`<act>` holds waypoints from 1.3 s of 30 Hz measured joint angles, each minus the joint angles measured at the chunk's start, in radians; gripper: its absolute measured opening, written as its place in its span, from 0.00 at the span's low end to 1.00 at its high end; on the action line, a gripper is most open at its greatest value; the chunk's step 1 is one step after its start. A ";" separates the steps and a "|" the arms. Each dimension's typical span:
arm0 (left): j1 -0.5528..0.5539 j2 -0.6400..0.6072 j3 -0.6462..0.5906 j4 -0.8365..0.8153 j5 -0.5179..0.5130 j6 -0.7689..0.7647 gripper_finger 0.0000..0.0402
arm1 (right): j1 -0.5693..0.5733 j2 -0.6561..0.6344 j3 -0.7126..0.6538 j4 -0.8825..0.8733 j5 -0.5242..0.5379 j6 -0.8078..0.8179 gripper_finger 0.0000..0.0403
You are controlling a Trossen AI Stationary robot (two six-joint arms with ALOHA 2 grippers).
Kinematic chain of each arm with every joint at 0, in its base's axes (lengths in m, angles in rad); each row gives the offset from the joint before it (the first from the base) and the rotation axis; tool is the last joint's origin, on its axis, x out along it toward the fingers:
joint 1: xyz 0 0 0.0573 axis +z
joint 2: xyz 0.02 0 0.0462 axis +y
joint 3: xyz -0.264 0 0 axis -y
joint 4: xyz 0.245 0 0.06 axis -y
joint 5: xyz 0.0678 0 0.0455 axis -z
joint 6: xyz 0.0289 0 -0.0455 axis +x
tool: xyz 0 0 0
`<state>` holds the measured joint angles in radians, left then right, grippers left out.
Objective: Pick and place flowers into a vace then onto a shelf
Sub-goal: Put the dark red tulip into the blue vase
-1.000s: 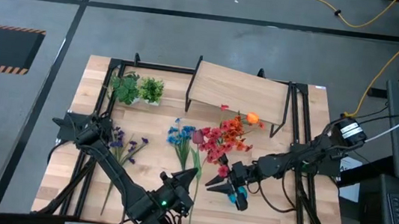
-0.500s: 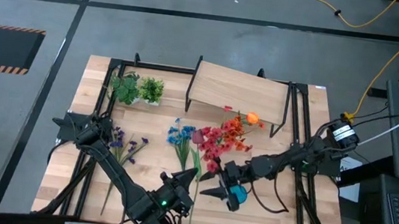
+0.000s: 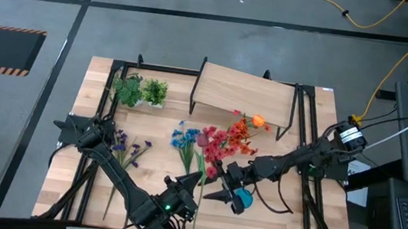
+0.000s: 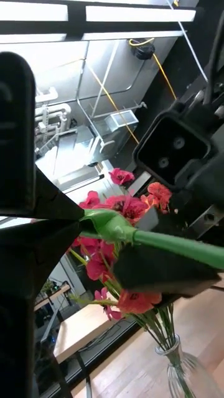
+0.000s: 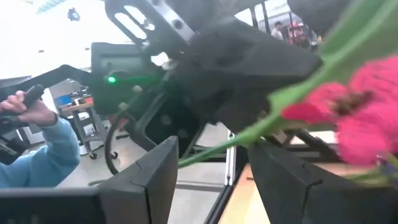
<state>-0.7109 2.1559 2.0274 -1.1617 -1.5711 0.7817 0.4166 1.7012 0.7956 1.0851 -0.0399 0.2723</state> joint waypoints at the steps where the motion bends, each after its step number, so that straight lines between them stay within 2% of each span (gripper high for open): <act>1: 0.000 0.000 0.000 0.000 0.000 0.003 0.00 | -0.006 0.000 0.000 -0.004 0.000 0.013 0.49; 9: 0.000 0.000 0.000 0.000 0.000 0.008 0.00 | -0.040 0.000 0.000 0.012 -0.067 0.037 0.49; 14: 0.000 0.000 0.000 0.001 0.000 0.003 0.00 | -0.041 0.000 0.000 0.011 -0.069 0.031 0.48; 21: 0.000 0.000 0.000 0.001 0.002 -0.001 0.00 | -0.041 0.000 0.000 0.011 -0.069 0.015 0.30; 28: 0.000 0.000 0.000 0.012 0.030 -0.001 0.00 | -0.042 0.000 0.000 -0.003 -0.066 0.012 0.04; 39: -0.001 0.000 0.000 0.039 0.050 -0.014 0.00 | -0.041 0.000 0.000 -0.011 -0.068 0.010 0.01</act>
<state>-0.7121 2.1555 2.0274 -1.1229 -1.5215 0.7679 0.3756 1.7012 0.7956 1.0737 -0.1074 0.2822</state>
